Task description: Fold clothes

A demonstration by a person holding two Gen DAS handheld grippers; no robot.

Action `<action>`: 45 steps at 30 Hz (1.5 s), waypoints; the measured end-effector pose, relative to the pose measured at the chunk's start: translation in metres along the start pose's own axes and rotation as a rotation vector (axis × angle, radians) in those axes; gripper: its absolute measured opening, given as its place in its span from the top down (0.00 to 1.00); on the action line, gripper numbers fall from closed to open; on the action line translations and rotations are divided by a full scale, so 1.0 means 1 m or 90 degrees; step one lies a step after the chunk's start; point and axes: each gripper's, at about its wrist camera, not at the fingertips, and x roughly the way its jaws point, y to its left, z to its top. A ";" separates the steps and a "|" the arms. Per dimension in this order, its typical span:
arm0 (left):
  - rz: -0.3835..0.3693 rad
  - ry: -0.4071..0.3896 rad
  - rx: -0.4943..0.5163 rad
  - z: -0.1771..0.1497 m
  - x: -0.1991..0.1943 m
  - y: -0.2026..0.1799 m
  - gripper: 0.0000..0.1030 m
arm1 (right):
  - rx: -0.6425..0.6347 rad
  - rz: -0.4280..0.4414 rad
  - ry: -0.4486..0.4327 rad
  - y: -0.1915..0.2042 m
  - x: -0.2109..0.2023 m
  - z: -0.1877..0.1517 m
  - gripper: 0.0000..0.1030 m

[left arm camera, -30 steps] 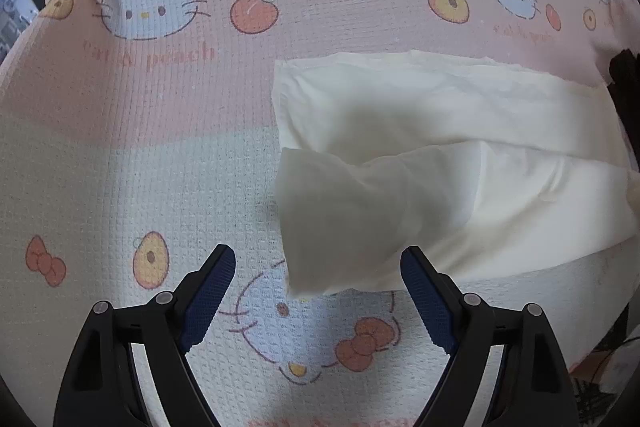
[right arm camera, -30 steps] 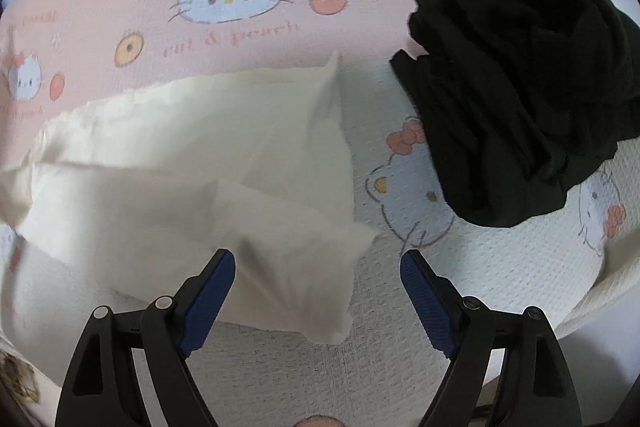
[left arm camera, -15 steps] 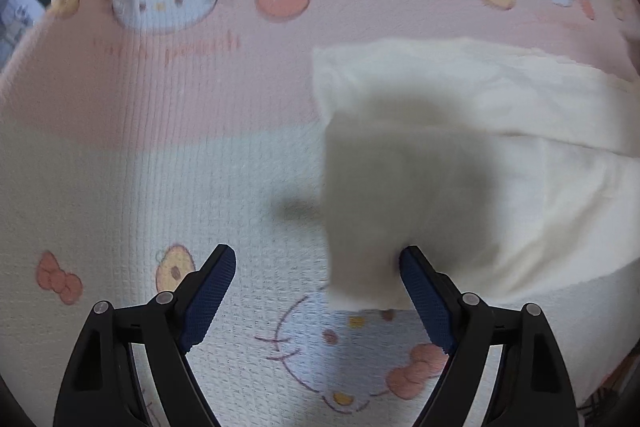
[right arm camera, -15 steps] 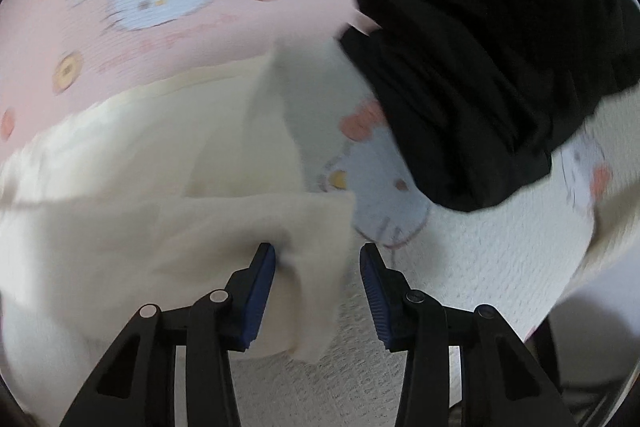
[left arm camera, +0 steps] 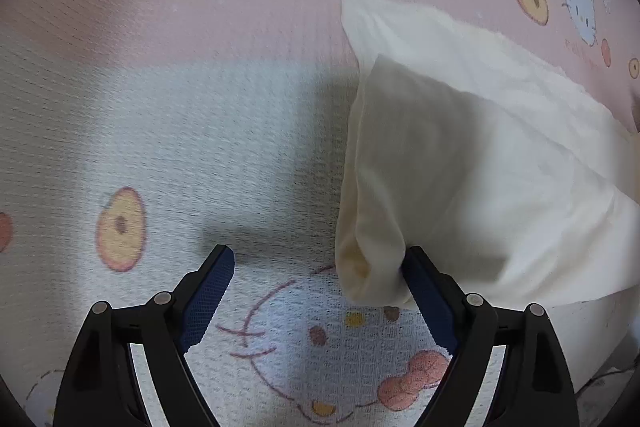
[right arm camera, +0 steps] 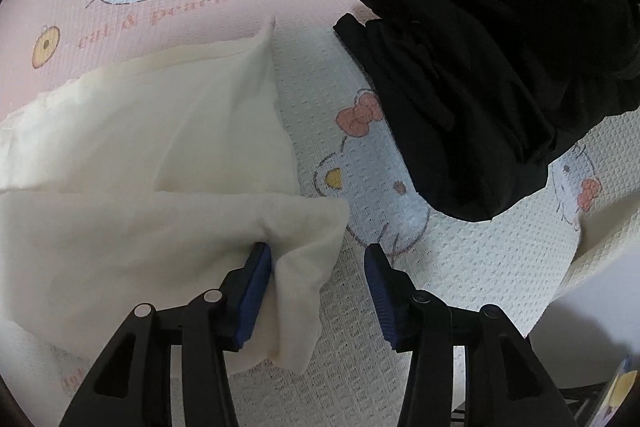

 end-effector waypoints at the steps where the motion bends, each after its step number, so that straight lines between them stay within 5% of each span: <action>1: 0.016 -0.017 0.014 -0.002 -0.007 -0.003 0.16 | -0.002 0.006 0.003 0.000 -0.002 -0.001 0.53; 4: 0.063 -0.065 0.059 -0.010 -0.028 -0.013 0.16 | -0.004 0.046 0.000 0.000 -0.014 -0.003 0.52; 7: 0.110 -0.109 0.109 -0.023 -0.052 -0.026 0.16 | -0.002 0.099 -0.028 0.000 -0.028 -0.011 0.33; 13: 0.171 -0.174 0.225 -0.052 -0.086 -0.058 0.16 | -0.105 0.132 -0.124 0.026 -0.062 -0.029 0.31; 20: 0.387 -0.304 0.543 -0.099 -0.064 -0.126 0.16 | -0.217 0.072 -0.185 0.051 -0.078 -0.047 0.27; 23: 0.440 -0.333 0.650 -0.120 -0.044 -0.145 0.16 | -0.287 0.013 -0.210 0.062 -0.079 -0.057 0.27; 30: 0.451 -0.358 0.765 -0.149 -0.033 -0.164 0.16 | -0.552 -0.146 -0.265 0.110 -0.070 -0.105 0.27; 36: 0.456 -0.373 0.835 -0.158 -0.029 -0.178 0.16 | -0.732 -0.223 -0.300 0.143 -0.060 -0.146 0.23; 40: 0.476 -0.360 0.866 -0.159 -0.010 -0.181 0.16 | -0.779 -0.274 -0.300 0.149 -0.050 -0.150 0.19; 45: 0.437 -0.341 0.820 -0.141 -0.011 -0.187 0.16 | -0.751 -0.272 -0.271 0.145 -0.043 -0.137 0.19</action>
